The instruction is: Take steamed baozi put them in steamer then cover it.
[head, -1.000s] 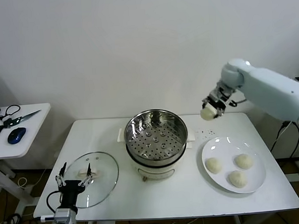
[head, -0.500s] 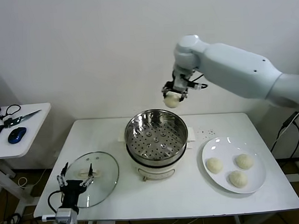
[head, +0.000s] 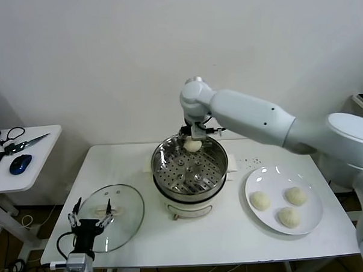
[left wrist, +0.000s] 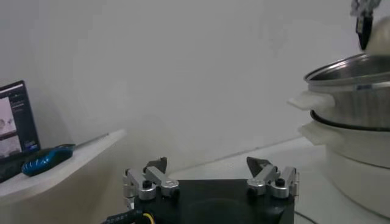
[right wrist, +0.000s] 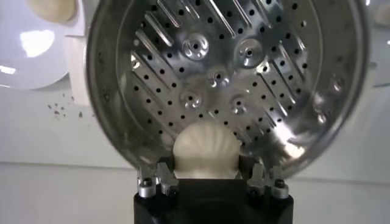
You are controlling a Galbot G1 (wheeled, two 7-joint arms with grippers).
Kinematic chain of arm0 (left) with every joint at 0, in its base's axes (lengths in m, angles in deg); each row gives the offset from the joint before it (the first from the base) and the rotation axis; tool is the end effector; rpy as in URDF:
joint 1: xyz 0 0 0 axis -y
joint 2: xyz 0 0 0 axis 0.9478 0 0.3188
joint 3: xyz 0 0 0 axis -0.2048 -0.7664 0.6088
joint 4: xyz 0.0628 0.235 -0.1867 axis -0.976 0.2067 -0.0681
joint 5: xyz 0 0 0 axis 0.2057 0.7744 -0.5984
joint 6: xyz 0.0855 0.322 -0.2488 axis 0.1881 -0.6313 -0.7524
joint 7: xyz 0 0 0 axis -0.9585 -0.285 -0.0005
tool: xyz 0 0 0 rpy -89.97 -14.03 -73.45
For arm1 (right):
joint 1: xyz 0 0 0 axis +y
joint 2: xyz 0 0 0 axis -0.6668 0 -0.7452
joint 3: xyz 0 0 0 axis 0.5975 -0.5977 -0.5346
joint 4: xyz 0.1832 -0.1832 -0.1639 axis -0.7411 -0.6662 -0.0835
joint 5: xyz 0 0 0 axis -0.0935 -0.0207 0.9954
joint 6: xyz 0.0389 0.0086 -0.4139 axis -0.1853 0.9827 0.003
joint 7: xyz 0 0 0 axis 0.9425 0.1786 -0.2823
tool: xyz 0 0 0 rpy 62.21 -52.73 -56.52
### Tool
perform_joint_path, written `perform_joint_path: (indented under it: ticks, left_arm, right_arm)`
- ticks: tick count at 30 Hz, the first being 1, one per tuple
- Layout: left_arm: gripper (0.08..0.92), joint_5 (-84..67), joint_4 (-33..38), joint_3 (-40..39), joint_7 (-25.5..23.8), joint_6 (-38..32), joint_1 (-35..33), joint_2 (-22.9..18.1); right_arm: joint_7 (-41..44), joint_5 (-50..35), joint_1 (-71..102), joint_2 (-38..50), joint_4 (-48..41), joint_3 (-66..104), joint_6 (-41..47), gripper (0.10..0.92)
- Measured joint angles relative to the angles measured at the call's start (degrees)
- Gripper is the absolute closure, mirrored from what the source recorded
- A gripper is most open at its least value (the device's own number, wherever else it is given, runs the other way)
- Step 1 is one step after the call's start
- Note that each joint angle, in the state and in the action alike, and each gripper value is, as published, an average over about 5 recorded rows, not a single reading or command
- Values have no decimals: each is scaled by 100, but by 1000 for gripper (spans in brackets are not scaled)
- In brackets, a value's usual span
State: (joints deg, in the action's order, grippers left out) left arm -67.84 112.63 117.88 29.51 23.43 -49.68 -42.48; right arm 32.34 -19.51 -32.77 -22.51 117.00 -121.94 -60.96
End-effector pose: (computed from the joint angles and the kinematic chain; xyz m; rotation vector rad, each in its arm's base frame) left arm 0.2528 0.0805 -0.3186 0.1674 -2.9737 -0.4698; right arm 0.5704 0.2334 -0.0788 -1.7600 -0.0595 -2.5623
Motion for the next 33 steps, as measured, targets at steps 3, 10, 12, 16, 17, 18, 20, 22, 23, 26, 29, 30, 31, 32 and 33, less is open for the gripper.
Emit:
perform_joint_path:
  ticks: [3,10,12,16,17,18,20,22,23,26,29,30,31,32,33]
  left_arm:
    - [177,-7,-8,25,4,0,-9,1]
    - [177,-11,-12,41,9,2,-26,9]
    - [177,-11,-12,40,12,4,-28,8]
    - [177,-8,-5,30,16,12,-42,4]
    - [177,-7,-2,28,16,15,-47,3]
    - [177,-5,1,26,17,18,-52,3]
    - [177,-5,3,25,21,22,-56,4]
    - [177,-4,-2,26,26,22,-55,7]
    - [177,-4,-5,27,28,23,-56,9]
    - [177,-4,-9,22,31,23,-59,15]
    - [177,1,-9,8,33,23,-64,16]
    - [177,3,-8,3,33,23,-68,16]
    - [177,6,-5,-2,34,23,-73,16]
    - [177,9,-1,-6,34,23,-79,15]
    - [177,12,5,-11,34,24,-85,16]
  right_arm:
    - [-31,204,186,-87,-110,87,-49,345]
    - [-106,608,499,-226,-272,266,-101,319]
    - [-112,714,547,-237,-298,301,-99,277]
    - [-113,835,587,-235,-339,360,-94,211]
    - [-113,847,590,-230,-334,379,-102,208]
    - [-111,854,590,-221,-321,398,-112,205]
    - [-98,841,573,-192,-265,427,-134,203]
    - [-77,783,524,-140,-167,439,-140,203]
    - [-69,732,483,-101,-101,439,-131,203]
    - [-60,516,308,72,135,428,-71,202]
    - [-62,196,77,328,400,371,46,203]
    - [-66,54,-15,435,491,332,110,203]
    - [-76,-104,-114,550,582,282,191,203]
    - [-94,-290,-225,679,676,213,295,203]
    - [-120,-499,-345,819,770,125,421,203]
